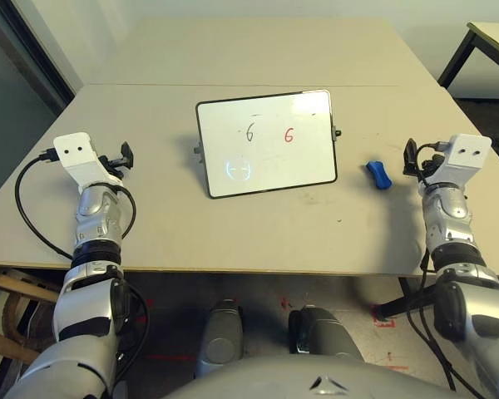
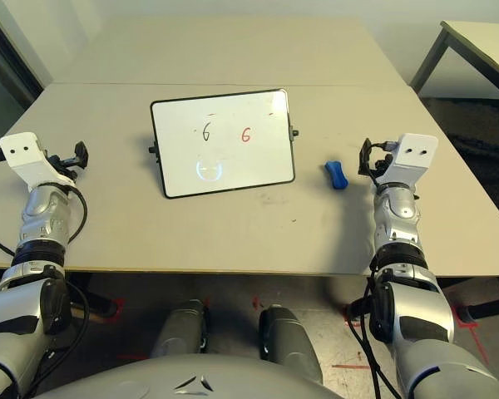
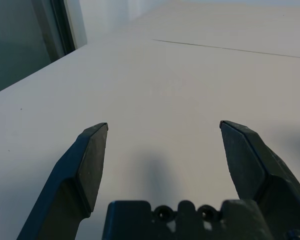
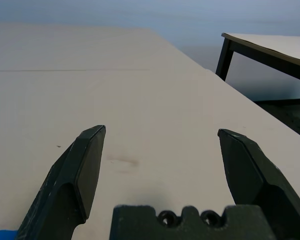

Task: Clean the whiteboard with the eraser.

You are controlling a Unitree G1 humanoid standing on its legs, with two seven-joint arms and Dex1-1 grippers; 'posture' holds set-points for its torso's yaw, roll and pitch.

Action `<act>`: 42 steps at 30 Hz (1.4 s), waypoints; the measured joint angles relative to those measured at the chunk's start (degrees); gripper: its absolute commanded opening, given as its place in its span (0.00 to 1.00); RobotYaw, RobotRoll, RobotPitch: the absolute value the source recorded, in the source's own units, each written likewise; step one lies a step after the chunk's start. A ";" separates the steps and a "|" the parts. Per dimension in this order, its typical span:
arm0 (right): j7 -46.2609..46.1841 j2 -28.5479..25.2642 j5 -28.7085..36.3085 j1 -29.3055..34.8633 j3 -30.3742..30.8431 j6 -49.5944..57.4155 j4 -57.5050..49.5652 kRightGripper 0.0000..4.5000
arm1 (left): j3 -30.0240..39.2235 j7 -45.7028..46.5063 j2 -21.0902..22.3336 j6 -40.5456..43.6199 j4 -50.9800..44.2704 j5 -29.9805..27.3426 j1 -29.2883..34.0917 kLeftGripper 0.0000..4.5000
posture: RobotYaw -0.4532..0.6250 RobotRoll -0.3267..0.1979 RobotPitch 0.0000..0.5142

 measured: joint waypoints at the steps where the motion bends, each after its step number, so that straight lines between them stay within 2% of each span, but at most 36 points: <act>1: -0.02 0.07 0.00 -0.01 0.00 0.00 0.00 0.99 | 0.00 0.00 0.01 0.00 0.00 0.00 -0.05 1.00 | 0.70 0.62 0.08; 7: 0.02 0.33 -0.01 0.07 0.05 0.03 -0.44 0.99 | 0.00 -0.18 0.07 0.00 -0.01 0.01 -0.06 1.00 | 0.68 0.62 0.09; 11: -0.55 0.33 -0.14 0.42 0.37 3.63 -4.63 0.99 | -0.38 -3.09 1.29 0.05 0.01 0.02 -0.69 1.00 | 0.66 0.62 0.11; 18: -1.68 -0.20 -0.04 0.55 1.49 22.42 -18.21 0.99 | -2.61 -19.57 5.78 2.31 -1.33 -1.12 -4.16 1.00 | 0.63 0.62 0.12; 20: -1.62 -1.24 0.66 0.50 2.05 33.02 -24.50 0.99 | -4.33 -28.45 7.32 4.58 -1.69 -1.86 -4.51 1.00 | 0.63 0.62 0.12; 24: -0.58 -3.66 2.80 0.04 2.24 51.25 -32.84 0.99 | -5.50 -39.47 9.45 8.15 -2.37 -3.15 -4.73 1.00 | 0.63 0.62 0.11; 26: -0.02 -5.40 3.35 -0.59 3.28 62.19 -36.37 0.99 | -6.47 -45.84 10.59 10.89 -4.43 -4.04 -4.87 1.00 | 0.64 0.62 0.11; 31: 4.25 -8.95 4.80 -3.52 7.23 81.03 -41.87 0.99 | -9.25 -60.19 13.69 20.26 -12.23 -6.96 -4.23 1.00 | 0.65 0.62 0.10; 37: 8.45 -9.37 5.94 -5.18 9.91 88.83 -42.47 0.99 | -12.31 -71.00 16.59 31.58 -21.40 -9.93 -0.64 1.00 | 0.65 0.62 0.09; 42: 10.39 -9.37 5.86 -6.07 12.58 90.07 -42.10 0.99 | -14.86 -75.67 19.48 35.20 -27.54 -10.38 2.11 1.00 | 0.66 0.62 0.08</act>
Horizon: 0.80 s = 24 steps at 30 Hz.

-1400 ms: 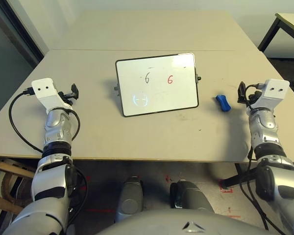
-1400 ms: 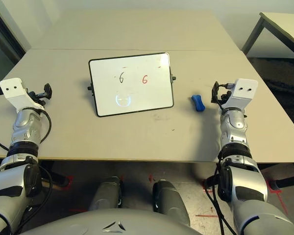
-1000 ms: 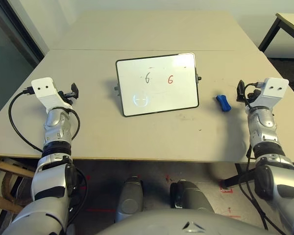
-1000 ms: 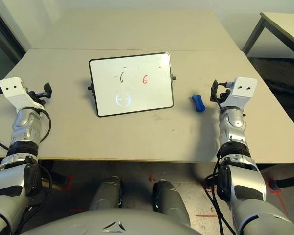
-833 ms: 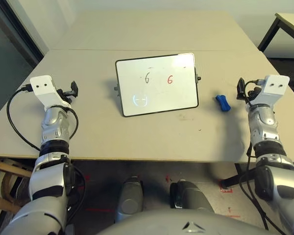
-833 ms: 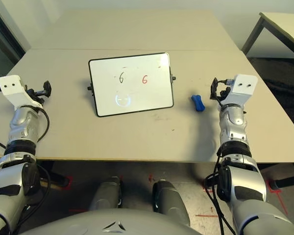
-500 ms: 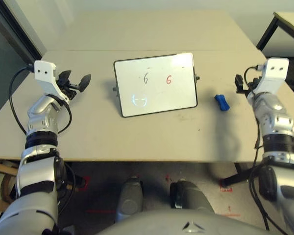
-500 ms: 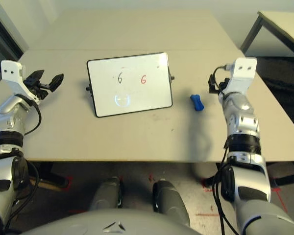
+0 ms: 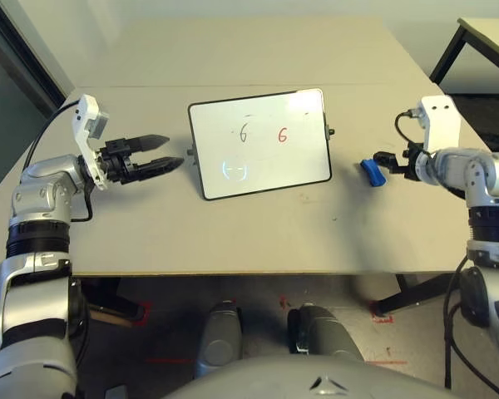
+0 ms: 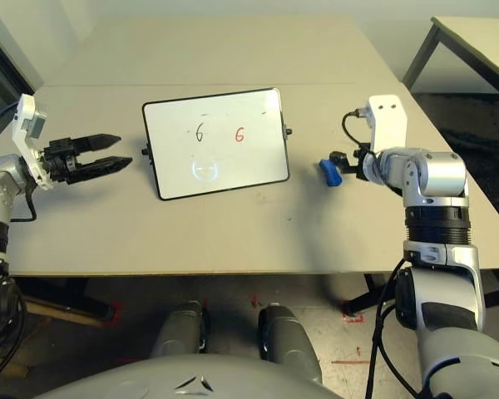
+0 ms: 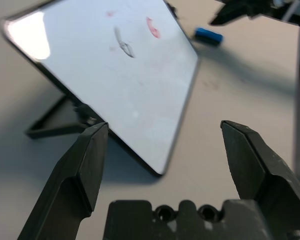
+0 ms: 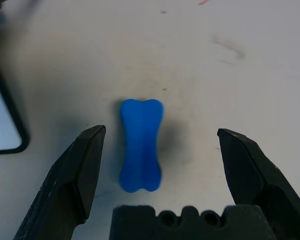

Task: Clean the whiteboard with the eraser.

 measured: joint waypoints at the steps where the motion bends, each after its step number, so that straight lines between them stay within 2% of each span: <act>1: 0.37 -0.03 -0.12 -0.14 0.42 -0.04 0.24 0.99 | -0.57 -0.56 0.63 0.04 -0.98 0.07 0.65 1.00 | 0.67 0.62 0.08; 7: 2.34 -0.34 -2.31 -0.49 4.32 -1.03 4.62 0.99 | -1.59 -1.26 0.99 -0.59 -3.43 0.40 2.79 1.00 | 0.68 0.62 0.08; 12: 2.82 -0.04 -3.64 -1.49 5.08 -3.62 9.43 0.99 | -1.59 -1.18 0.99 -0.59 -5.68 0.20 3.32 1.00 | 0.69 0.62 0.08; 13: 2.90 0.23 -3.84 -1.72 5.07 -4.31 10.57 0.96 | -1.59 -1.12 0.98 -0.60 -5.84 0.18 3.54 1.00 | 0.70 0.62 0.08; 17: 2.81 1.29 -4.58 -2.99 4.64 -7.14 15.64 0.70 | -1.58 -0.52 0.77 -0.78 -6.69 0.08 4.99 1.00 | 0.71 0.62 0.08; 21: 3.38 1.32 -4.80 -3.10 4.34 -7.50 16.07 0.34 | -1.50 0.05 0.78 -0.93 -7.82 -0.01 5.18 1.00 | 0.70 0.62 0.08; 24: 5.17 1.17 -4.78 -3.02 4.82 -7.31 13.96 0.11 | -1.36 0.33 0.77 -1.05 -7.84 -0.01 5.37 1.00 | 0.70 0.62 0.08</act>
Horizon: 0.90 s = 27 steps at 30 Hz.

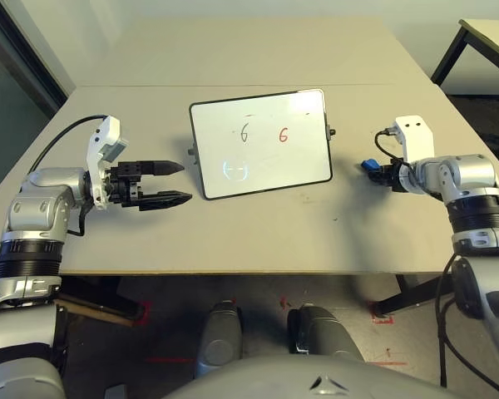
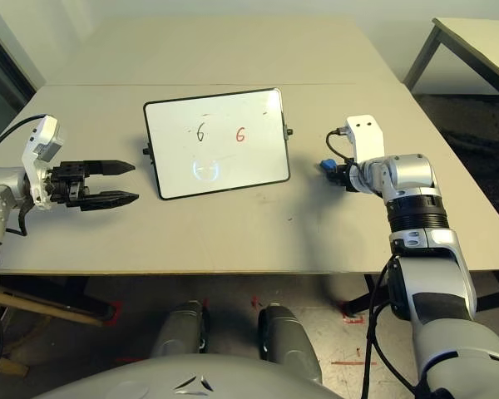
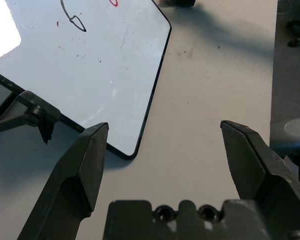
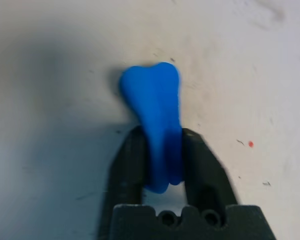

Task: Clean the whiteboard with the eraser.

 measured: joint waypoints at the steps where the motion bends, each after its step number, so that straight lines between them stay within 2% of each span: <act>1: 0.69 -0.36 -0.05 0.10 0.79 0.07 -1.54 0.07 | 0.04 0.19 0.00 -0.04 -0.01 0.00 0.01 1.00 | 0.70 0.62 0.08; 8: 7.67 -5.28 -2.28 0.98 10.42 -3.37 -19.02 0.05 | 0.11 0.35 0.02 -0.39 0.15 0.01 -0.20 1.00 | 0.69 0.62 0.09; 13: 9.79 -7.18 -7.54 0.88 18.52 -8.59 -25.24 0.05 | 0.06 0.35 0.01 -0.89 0.25 0.04 -0.60 1.00 | 0.69 0.62 0.09; 19: 10.24 -7.13 -17.54 -0.68 28.44 -15.87 -27.21 0.05 | -0.13 0.37 -0.07 -1.31 0.54 0.23 -1.06 1.00 | 0.69 0.62 0.09; 27: 10.19 -2.92 -27.82 -4.23 34.00 -22.24 -22.69 0.05 | -0.54 0.77 -0.19 -1.59 0.62 0.32 -1.38 1.00 | 0.69 0.62 0.08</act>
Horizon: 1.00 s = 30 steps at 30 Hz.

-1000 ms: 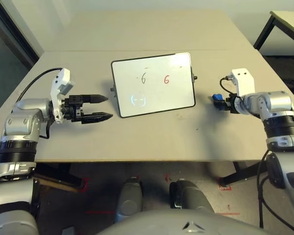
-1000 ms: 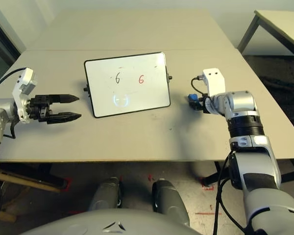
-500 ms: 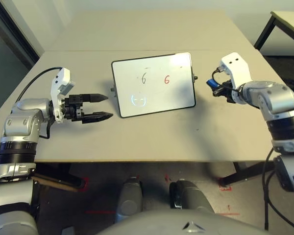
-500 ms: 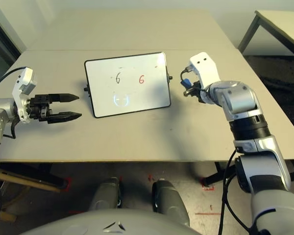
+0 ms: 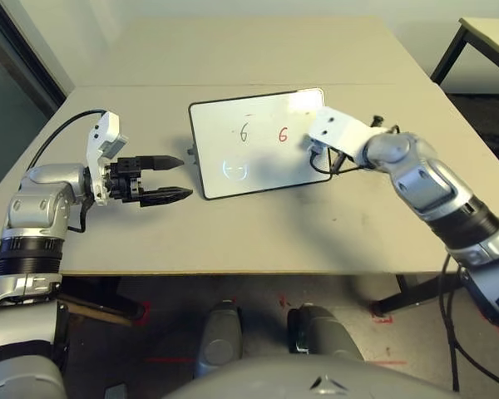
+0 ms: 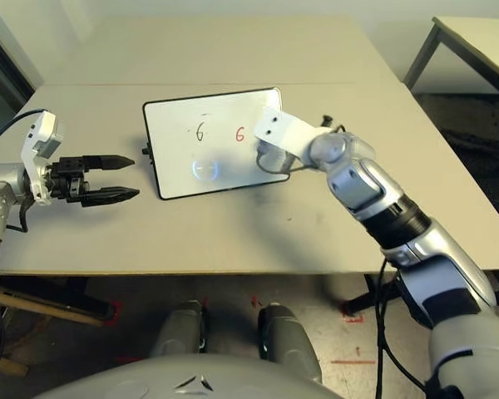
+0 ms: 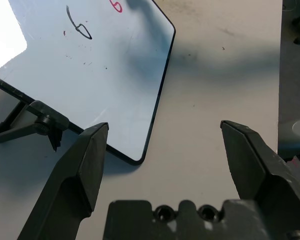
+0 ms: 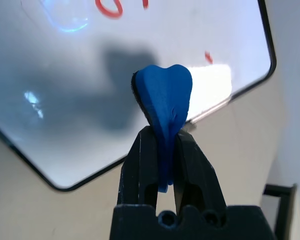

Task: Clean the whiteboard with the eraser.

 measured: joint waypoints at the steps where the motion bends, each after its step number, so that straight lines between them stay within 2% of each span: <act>1: 0.00 0.45 -1.12 -0.27 0.52 -0.73 0.88 0.05 | 0.00 0.17 -0.01 -0.04 0.01 0.00 -0.07 1.00 | 0.69 0.62 0.08; 12: -0.02 6.57 -10.15 -2.46 2.34 -5.54 7.38 0.05 | -0.09 0.78 -0.08 -0.44 0.23 0.16 -1.02 1.00 | 0.70 0.62 0.06; 24: 0.05 14.75 -14.72 -6.06 2.82 -9.32 13.05 0.05 | -0.23 1.28 -0.42 -0.58 0.83 0.16 -1.30 1.00 | 0.71 0.62 0.06; 30: 0.13 15.36 -16.47 -6.36 2.82 -10.91 14.47 0.05 | -0.24 1.40 -0.43 -0.58 0.82 0.14 -1.30 1.00 | 0.71 0.62 0.06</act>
